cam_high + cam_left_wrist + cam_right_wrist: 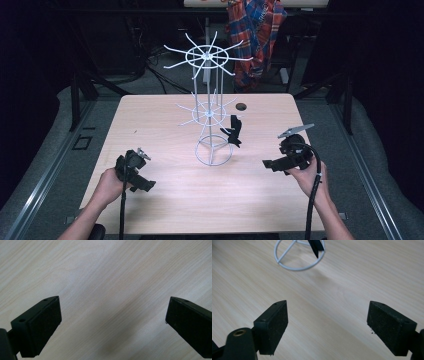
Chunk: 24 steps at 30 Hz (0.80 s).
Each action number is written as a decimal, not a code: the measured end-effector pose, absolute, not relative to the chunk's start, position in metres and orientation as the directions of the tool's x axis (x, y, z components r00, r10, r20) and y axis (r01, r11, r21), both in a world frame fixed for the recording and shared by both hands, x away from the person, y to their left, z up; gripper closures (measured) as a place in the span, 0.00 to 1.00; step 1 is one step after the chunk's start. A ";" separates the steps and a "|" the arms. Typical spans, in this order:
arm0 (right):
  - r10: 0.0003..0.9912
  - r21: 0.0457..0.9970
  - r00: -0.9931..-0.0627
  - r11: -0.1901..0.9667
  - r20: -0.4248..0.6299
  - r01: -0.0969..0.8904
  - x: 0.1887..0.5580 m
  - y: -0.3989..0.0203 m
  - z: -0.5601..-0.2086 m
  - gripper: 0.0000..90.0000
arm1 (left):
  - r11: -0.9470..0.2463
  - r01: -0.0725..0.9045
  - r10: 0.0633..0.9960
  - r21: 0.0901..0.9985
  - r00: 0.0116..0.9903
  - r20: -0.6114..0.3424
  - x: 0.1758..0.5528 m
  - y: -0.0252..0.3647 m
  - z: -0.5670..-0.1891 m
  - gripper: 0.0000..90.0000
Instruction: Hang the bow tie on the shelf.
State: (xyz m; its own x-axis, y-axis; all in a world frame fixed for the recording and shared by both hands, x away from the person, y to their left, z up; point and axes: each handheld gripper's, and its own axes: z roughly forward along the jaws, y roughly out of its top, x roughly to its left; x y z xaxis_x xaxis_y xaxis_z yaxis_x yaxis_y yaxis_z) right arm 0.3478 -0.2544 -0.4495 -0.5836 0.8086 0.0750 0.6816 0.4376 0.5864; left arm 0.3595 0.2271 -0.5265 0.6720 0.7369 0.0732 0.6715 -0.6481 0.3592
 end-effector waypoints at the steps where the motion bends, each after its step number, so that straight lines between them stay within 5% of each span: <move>1: 0.812 0.579 -0.580 0.440 0.070 0.687 0.345 -0.259 -0.452 0.17 | -0.647 0.672 0.738 0.359 0.671 0.074 0.360 0.227 -0.527 0.00; 24: 0.828 0.415 -0.561 0.512 -0.006 0.752 0.321 -0.279 -0.497 0.14 | -0.644 0.684 0.746 0.344 0.660 0.085 0.362 0.228 -0.528 0.00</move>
